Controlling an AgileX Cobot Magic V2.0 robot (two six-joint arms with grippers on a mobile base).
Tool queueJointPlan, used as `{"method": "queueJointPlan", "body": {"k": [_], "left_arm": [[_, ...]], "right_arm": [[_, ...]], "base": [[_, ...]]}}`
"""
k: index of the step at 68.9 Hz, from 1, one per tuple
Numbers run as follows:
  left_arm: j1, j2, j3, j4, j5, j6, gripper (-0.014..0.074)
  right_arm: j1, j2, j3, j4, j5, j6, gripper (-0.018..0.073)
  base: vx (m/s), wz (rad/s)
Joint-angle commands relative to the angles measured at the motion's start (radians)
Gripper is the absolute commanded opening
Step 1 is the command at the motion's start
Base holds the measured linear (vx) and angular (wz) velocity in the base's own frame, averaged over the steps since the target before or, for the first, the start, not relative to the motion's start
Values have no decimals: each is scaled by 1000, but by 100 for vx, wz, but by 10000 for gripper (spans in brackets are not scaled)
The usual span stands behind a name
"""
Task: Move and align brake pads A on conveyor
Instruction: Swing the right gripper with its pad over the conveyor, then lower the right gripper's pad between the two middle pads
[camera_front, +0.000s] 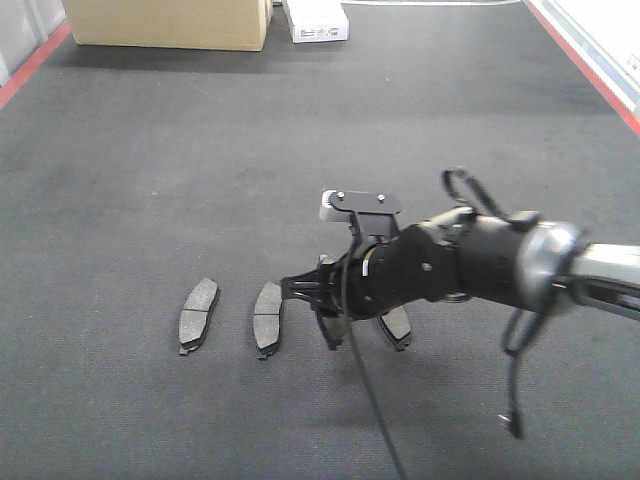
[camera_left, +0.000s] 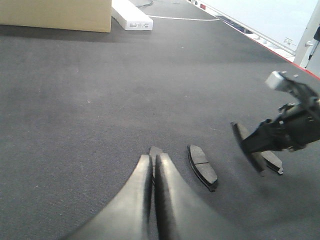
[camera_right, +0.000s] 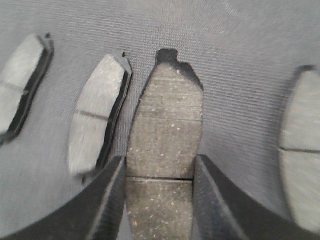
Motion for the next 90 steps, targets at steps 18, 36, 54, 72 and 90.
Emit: {"method": "queueJointPlan", "body": {"k": [18,36,54,72,90], "left_arm": [[-3,11,-21,16,-67,-1,-6],[-3,11,-21,16,-67,-1,-6],[-3,11,-21,16,-67,-1,-6],[-3,11,-21,16,-67,-1,-6],[-3,11,-21,16,-67,-1,-6]], "right_arm": [[-4,62,-99,-2,-51,34,132],[-36,77,-99,-16,-64,56,137],[-44,98,-99,-21,-81,48,141],[-44,132,-99,-21,-99,48,151],[-44,132,-99,-21,-90,48,325]], "base": [[0,0],[0,0],[0,0],[0,0],[0,0]]}}
